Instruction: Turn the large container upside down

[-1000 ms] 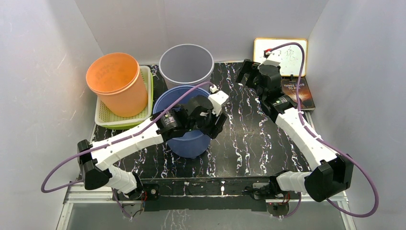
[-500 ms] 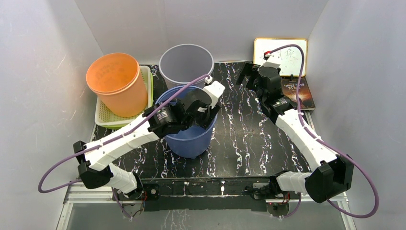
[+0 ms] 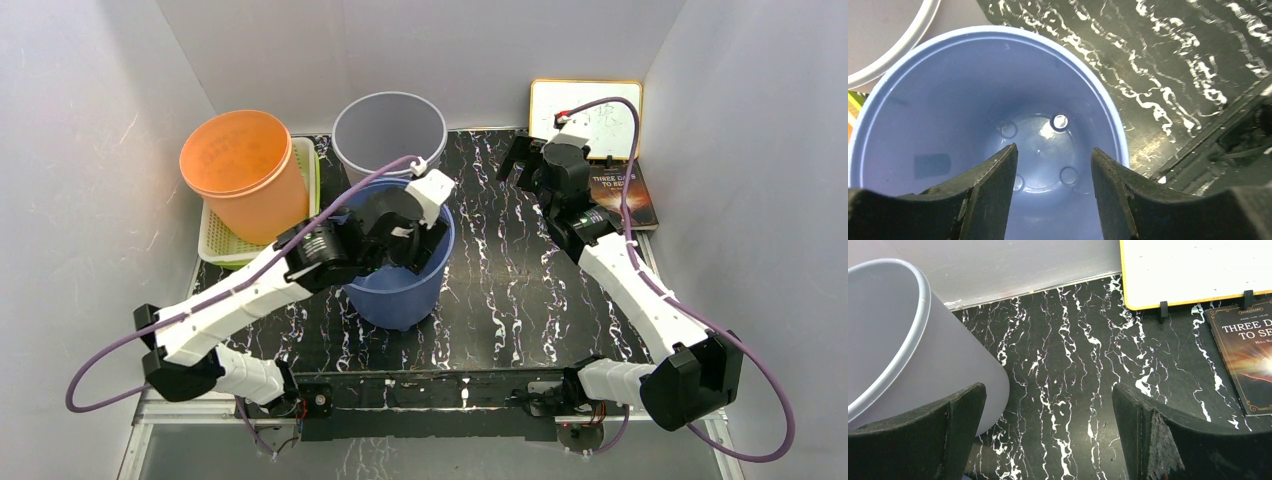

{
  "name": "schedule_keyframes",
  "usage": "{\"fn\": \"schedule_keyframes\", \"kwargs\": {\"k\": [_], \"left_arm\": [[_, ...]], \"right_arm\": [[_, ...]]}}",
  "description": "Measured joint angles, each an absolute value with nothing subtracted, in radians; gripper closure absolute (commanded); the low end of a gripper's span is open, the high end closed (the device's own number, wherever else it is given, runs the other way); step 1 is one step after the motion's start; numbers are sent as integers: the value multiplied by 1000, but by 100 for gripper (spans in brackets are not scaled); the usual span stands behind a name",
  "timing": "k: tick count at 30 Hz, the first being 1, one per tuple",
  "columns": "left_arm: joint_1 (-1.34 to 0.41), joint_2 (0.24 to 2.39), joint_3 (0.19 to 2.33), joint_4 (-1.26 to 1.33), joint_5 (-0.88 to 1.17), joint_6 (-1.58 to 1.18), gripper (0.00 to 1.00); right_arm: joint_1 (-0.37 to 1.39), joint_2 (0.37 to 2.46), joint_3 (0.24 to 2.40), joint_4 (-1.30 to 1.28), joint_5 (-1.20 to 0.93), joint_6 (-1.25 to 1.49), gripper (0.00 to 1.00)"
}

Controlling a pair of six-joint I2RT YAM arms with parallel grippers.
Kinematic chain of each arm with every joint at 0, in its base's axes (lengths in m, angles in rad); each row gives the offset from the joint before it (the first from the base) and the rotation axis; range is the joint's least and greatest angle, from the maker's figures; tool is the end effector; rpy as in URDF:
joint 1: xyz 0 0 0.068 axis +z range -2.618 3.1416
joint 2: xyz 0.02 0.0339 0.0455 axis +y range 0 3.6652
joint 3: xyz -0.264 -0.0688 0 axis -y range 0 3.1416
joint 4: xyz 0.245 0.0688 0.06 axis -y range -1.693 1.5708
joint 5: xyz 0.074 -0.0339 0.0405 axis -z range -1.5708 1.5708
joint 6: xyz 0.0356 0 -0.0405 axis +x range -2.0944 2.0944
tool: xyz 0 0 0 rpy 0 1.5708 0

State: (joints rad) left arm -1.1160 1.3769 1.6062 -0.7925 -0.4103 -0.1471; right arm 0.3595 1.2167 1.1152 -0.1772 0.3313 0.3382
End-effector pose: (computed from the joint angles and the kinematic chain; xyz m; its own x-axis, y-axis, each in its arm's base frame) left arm 0.1376 -0.2491 0.4297 -0.3310 0.3710 -0.8676 0.6340 0.7685 0.0867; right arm 0.2678 0.0883 0.3664 -0.2562 0.2389 -0.9366 0.0478 0.9709 0.2346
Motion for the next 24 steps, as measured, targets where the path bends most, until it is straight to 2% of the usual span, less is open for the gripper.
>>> {"fn": "schedule_keyframes", "kwargs": {"k": [8,16,24], "left_arm": [[-1116,1264,1579,-726,-285,-153,46],[-1116,1323,1513,-696,-180,-149,47],[-1116,1336,1505,-688,-160,-149,48]], "right_arm": [[360,1214,1088,-184,345,334,2],[360,1207,1083,-184,352,334,2],[360,1205,1069,-182,363,334,2]]}}
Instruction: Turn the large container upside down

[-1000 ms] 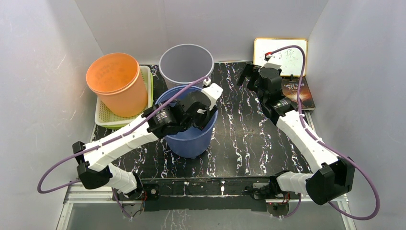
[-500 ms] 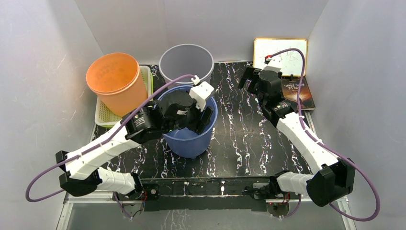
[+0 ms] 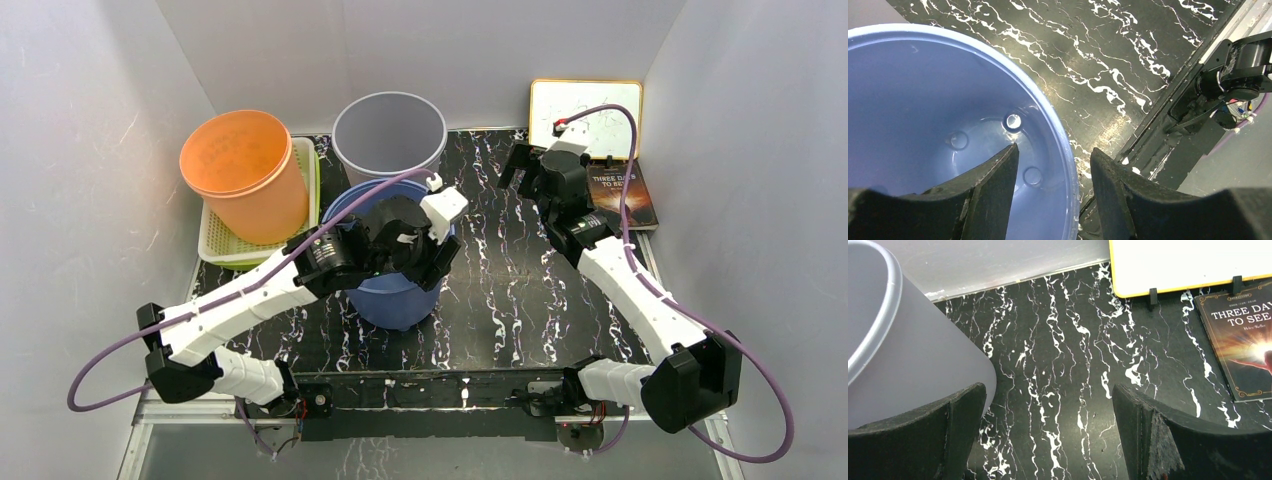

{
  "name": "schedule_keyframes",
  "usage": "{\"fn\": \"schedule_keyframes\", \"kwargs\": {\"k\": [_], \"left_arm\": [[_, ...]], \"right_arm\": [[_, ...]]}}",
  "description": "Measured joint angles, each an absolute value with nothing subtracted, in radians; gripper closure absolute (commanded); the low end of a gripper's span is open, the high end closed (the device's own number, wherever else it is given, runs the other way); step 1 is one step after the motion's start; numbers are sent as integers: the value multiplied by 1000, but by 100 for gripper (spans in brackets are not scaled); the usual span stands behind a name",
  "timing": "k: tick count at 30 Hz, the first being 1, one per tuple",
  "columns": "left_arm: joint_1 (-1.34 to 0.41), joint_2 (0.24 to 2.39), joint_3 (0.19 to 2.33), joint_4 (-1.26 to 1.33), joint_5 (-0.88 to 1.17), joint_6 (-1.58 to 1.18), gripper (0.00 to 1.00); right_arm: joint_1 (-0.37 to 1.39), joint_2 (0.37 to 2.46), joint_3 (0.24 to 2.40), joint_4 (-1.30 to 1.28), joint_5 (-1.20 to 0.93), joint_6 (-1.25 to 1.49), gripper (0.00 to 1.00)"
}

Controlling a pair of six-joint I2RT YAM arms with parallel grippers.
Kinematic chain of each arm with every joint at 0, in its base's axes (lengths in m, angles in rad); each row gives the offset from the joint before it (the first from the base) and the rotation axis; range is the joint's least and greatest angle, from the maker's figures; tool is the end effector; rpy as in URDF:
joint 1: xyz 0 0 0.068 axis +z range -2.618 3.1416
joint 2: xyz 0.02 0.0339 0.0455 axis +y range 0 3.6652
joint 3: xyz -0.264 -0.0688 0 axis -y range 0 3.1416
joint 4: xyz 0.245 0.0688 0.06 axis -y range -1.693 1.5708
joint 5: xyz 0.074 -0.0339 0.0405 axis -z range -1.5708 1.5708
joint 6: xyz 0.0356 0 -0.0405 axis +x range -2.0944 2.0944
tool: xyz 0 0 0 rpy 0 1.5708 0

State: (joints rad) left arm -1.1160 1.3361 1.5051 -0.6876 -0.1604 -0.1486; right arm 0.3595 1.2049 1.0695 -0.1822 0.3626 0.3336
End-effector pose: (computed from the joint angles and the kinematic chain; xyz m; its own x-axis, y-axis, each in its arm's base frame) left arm 0.1302 -0.2534 0.4165 -0.3376 0.3577 -0.8707 0.7845 0.6180 -0.0503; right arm 0.2650 0.0861 0.3529 -0.2806 0.2216 -0.9339 0.0830 0.9749 0.2064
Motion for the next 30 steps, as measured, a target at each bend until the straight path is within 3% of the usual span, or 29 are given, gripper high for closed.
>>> {"fn": "schedule_keyframes", "kwargs": {"k": [3,8,9,12,24,30], "left_arm": [[-1116,1348,1499,-687,-167,-146,51],[-1116,1370,1445,-689,-193,-148,64],[-1116,1373,1438,-689,-197,-149,70],[-1122,1376,1429,-685,-203,-154,100],[-1129,1374,1427,-676,-219,-163,100],[-1149,1340,1401,-517,-86,-231,100]], "right_arm": [[360,1205,1058,-184,364,334,2],[360,1204,1054,-184,368,334,2],[360,1204,1054,-184,369,334,2],[359,1203,1054,-184,369,334,2],[305,1208,1113,-233,441,342,2],[189,1282,1229,-235,398,376,2]]}}
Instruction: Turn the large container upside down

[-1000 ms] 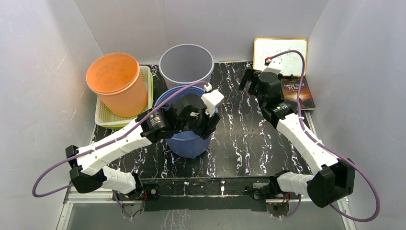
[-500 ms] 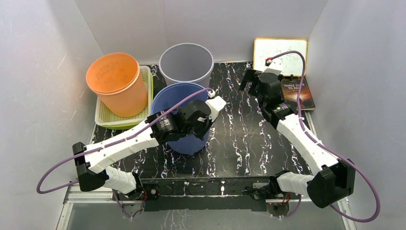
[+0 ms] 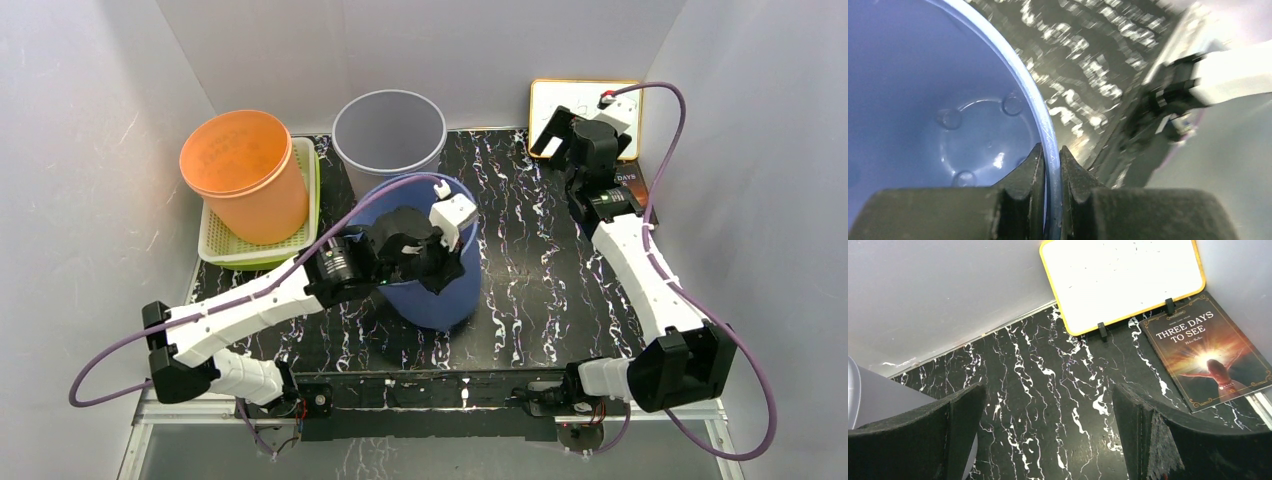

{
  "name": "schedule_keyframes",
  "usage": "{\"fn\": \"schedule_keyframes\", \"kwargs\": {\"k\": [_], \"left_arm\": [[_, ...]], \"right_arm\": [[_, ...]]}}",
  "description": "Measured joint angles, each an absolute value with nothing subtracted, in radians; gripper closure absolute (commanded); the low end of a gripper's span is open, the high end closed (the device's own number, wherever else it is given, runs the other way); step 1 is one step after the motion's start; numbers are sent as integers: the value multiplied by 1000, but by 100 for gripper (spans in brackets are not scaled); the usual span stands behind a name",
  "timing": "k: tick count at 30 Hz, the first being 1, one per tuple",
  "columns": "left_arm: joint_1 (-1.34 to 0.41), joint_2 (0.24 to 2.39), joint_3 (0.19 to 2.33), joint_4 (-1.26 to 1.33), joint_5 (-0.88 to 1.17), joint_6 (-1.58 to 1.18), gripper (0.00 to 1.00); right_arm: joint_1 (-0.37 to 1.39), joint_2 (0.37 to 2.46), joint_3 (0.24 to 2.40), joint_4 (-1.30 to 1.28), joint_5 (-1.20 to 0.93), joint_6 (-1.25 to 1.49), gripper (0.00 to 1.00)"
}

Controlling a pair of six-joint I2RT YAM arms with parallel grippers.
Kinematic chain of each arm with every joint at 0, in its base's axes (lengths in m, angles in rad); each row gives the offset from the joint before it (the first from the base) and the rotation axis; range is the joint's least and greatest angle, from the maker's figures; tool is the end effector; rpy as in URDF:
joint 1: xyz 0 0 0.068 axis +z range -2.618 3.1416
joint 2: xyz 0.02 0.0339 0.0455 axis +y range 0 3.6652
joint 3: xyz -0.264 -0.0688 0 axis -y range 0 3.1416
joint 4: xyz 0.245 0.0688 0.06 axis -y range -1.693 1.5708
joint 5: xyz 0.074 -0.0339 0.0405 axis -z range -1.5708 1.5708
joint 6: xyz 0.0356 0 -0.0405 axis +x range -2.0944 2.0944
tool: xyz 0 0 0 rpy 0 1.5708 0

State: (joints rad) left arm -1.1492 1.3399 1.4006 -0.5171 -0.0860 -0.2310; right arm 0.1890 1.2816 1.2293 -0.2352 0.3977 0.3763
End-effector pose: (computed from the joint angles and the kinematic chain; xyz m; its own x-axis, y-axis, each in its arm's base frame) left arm 0.1250 -0.2713 0.3970 -0.3765 0.2820 -0.8825 0.8129 0.5574 -0.1687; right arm 0.2923 0.0419 0.3834 -0.1886 0.3089 -0.9322 0.2805 0.9266 0.2503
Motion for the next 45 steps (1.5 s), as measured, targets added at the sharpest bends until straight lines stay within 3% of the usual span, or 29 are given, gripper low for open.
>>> {"fn": "schedule_keyframes", "kwargs": {"k": [12,24,37,45], "left_arm": [[-1170,1362,1229,55,245,-477,100],[-920,1319,789,633,332,-808,100],[-737,1245,526,876,341,-981,100],[-682,1319,411,1180,387,-1105,100]], "right_arm": [[143,1334,1234,-234,340,410,2],[102,1324,1181,-215,305,419,2],[102,1322,1147,-192,273,426,2],[102,1321,1132,-183,270,425,2]]}}
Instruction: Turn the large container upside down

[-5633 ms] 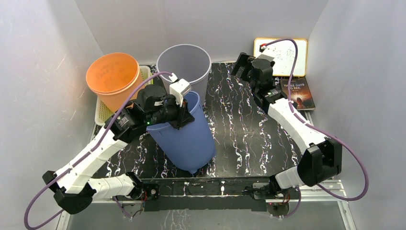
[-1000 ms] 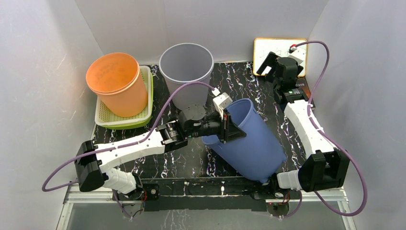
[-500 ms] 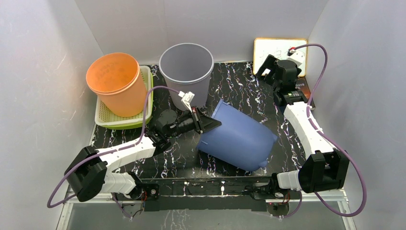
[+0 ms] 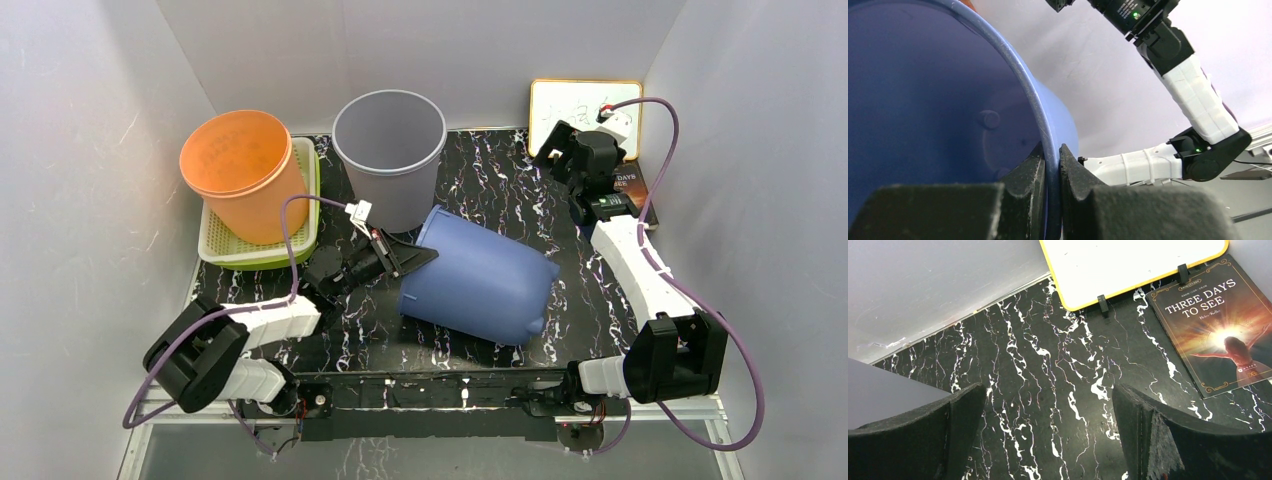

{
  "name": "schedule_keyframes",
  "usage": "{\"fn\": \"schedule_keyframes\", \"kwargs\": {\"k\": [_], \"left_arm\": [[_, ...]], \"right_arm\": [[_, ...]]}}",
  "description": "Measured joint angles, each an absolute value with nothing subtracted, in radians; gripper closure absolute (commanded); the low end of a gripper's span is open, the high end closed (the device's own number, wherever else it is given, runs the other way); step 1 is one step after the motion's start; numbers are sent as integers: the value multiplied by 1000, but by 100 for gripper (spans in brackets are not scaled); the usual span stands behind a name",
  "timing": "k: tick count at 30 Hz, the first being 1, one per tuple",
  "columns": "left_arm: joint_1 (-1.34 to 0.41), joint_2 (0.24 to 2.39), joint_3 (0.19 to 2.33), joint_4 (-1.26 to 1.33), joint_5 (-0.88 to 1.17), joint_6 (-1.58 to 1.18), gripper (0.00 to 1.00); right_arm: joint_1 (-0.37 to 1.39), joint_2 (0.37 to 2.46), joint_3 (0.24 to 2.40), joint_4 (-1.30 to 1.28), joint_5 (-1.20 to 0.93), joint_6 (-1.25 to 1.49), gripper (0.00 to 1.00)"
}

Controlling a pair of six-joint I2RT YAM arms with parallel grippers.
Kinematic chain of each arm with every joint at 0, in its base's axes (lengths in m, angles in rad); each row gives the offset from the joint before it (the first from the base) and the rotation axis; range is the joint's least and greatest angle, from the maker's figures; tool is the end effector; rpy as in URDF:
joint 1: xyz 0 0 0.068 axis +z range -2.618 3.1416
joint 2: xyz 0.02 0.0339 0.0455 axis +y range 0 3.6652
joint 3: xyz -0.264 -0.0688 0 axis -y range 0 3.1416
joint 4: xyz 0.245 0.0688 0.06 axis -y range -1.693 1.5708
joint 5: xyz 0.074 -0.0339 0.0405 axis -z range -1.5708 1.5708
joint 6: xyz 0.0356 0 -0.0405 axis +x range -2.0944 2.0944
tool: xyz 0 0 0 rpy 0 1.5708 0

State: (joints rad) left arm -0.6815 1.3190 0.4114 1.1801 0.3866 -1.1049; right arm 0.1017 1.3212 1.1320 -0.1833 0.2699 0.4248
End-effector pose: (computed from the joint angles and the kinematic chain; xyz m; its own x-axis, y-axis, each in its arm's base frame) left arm 0.1899 -0.1713 0.2418 -0.6793 -0.5144 -0.5233 0.5755 0.0689 -0.8149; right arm 0.3070 0.0218 0.3428 -0.2684 0.3719 -0.8886 0.2852 0.9118 0.2955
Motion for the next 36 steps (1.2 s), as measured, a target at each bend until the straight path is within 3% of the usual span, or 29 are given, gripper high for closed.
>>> {"fn": "schedule_keyframes", "kwargs": {"k": [5,16,24,36], "left_arm": [[-673,1372,428,1256,404,-1142,100],[-673,1651,670,1343,445,-1264,100],[-656,1628,410,1620,352,-1365,100],[-569,1449,134,1684,259,-1431,100]], "right_arm": [[101,1321,1132,-182,270,422,2],[91,1324,1132,-182,270,421,2],[89,1332,1130,-174,268,421,2],[88,1340,1085,-145,239,438,2]]}}
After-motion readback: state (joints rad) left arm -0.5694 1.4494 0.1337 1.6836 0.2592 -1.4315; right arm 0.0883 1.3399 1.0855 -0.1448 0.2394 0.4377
